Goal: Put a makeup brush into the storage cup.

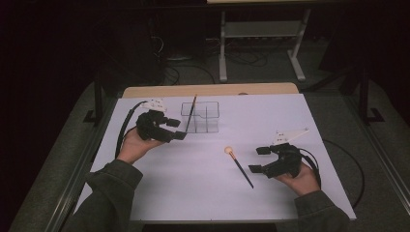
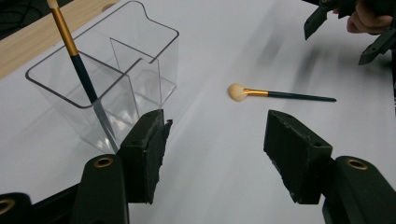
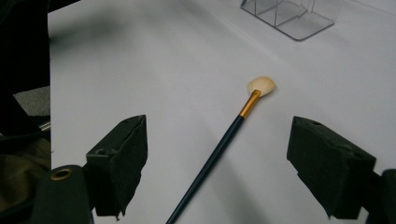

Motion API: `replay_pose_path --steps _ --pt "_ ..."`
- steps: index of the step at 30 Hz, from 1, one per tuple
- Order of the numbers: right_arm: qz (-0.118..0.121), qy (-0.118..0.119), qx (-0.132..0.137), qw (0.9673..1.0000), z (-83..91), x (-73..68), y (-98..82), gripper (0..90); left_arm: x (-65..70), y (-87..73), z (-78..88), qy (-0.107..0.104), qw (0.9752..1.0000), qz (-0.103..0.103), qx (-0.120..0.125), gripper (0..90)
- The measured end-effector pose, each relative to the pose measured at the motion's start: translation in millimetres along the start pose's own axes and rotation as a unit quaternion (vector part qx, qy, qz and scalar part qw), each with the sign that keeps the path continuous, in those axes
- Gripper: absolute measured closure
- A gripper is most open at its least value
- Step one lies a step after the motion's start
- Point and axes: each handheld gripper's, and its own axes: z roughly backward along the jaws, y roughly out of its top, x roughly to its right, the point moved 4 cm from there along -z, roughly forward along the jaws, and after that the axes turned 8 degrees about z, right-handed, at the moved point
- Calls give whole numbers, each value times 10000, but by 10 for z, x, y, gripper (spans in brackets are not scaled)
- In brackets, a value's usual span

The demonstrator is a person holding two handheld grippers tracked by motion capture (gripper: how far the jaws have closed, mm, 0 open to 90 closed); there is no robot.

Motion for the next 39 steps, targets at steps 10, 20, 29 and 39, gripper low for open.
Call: replay_pose_path --steps 10,20,29,39 --pt "-133 -115 -21 9998 21 5 26 198 118 -101 87 76 10000 -37 51 378" --pt "-174 -242 -74 9995 69 -5 20 197 266 -174 173 9 9998 -66 211 361" --pt "-214 -283 -56 9994 112 -41 41 196 355 -303 140 -35 9998 -49 182 338" --pt "-119 -343 -204 9991 87 -53 177 195 377 -406 223 43 9997 -24 246 315"
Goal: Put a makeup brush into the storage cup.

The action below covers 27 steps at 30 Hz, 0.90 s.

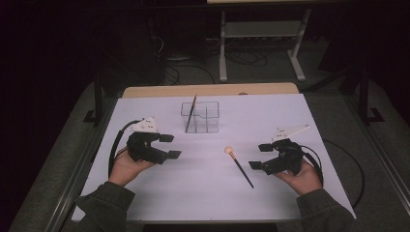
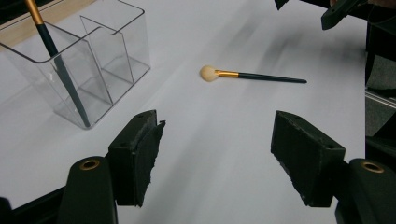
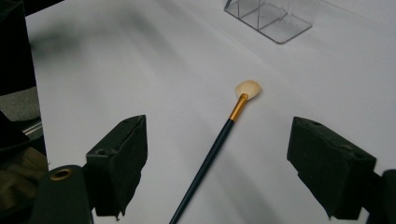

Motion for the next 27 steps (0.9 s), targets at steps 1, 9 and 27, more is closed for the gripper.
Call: replay_pose_path --steps 1,9,27 --pt "41 23 0 10000 -10 -1 13 204 0 -10 12 -6 10000 -16 -1 314" --pt "119 19 -152 9998 -84 2 123 236 30 -99 46 38 10000 -17 9 311" --pt "45 -27 -378 9993 -145 76 326 270 135 -267 -34 83 9999 -59 18 288"
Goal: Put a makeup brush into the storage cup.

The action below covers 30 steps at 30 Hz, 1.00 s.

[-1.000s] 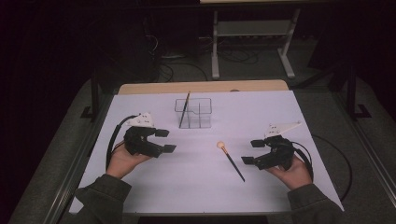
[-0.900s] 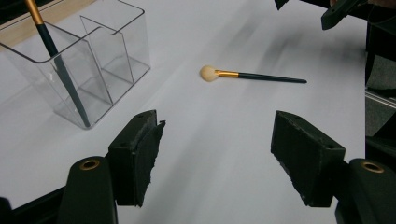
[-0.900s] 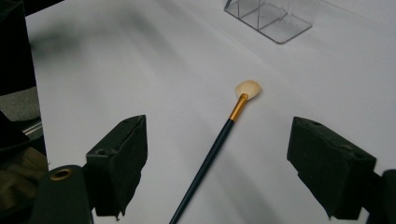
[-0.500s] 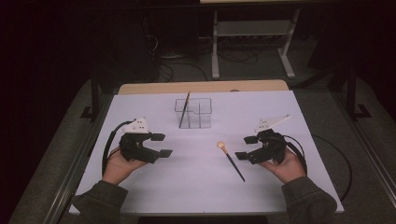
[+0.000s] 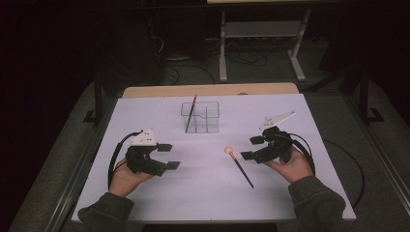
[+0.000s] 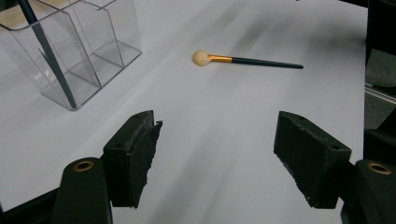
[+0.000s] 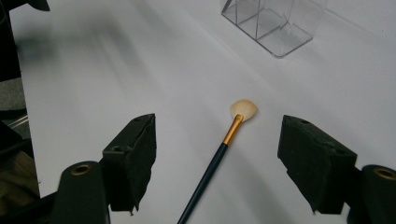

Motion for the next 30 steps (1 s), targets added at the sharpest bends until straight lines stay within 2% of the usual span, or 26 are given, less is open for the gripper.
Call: replay_pose_path --steps 2,10,13,14,18,30 --pt "-1 5 -6 10000 -9 4 17 270 14 -19 -10 -12 10000 60 13 288" --pt "-17 56 -89 9999 -25 13 95 283 30 -81 -40 45 10000 1 -33 283" --pt "6 55 -116 9999 -26 10 126 289 39 -94 -57 33 10000 13 -50 281" --pt "86 35 -90 9999 -30 20 137 292 39 -98 -64 42 10000 17 -48 277" --pt "5 45 -157 9999 -36 11 164 301 39 -109 -77 57 10000 -44 -54 273" --pt "-52 -36 -267 9996 -84 54 223 333 32 -118 -59 85 10000 -1 28 260"
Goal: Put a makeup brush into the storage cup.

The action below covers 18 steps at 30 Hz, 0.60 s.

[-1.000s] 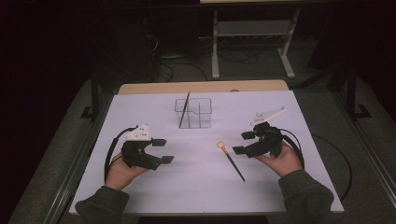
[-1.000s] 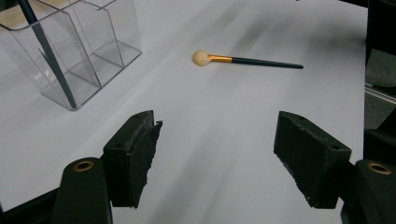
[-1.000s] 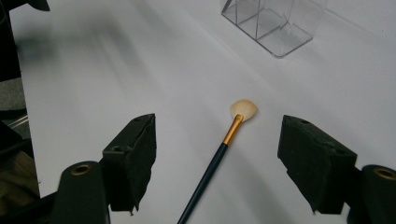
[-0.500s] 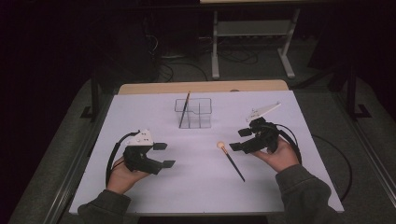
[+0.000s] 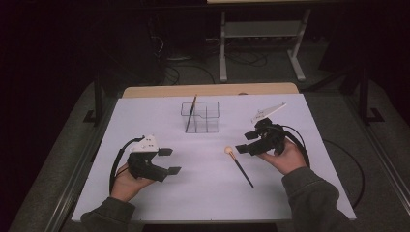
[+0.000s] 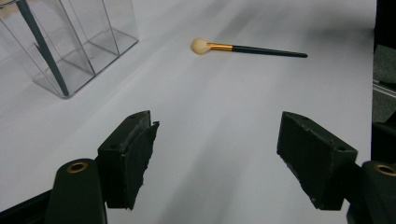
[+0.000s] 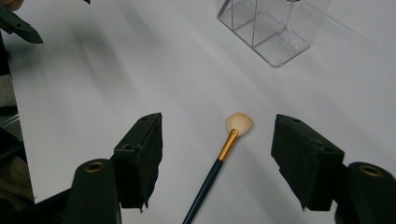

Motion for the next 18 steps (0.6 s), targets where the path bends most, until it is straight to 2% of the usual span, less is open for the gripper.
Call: replay_pose_path --steps 8,15,18 --pt "-113 25 -116 9999 -43 16 9 359 -3 -2 3 23 10000 -7 3 246" --pt "-68 1 -190 9998 -92 49 0 385 -15 -1 13 25 10000 5 23 244" --pt "-139 0 -224 9997 -101 44 4 394 -16 -2 16 10 10000 34 26 244"
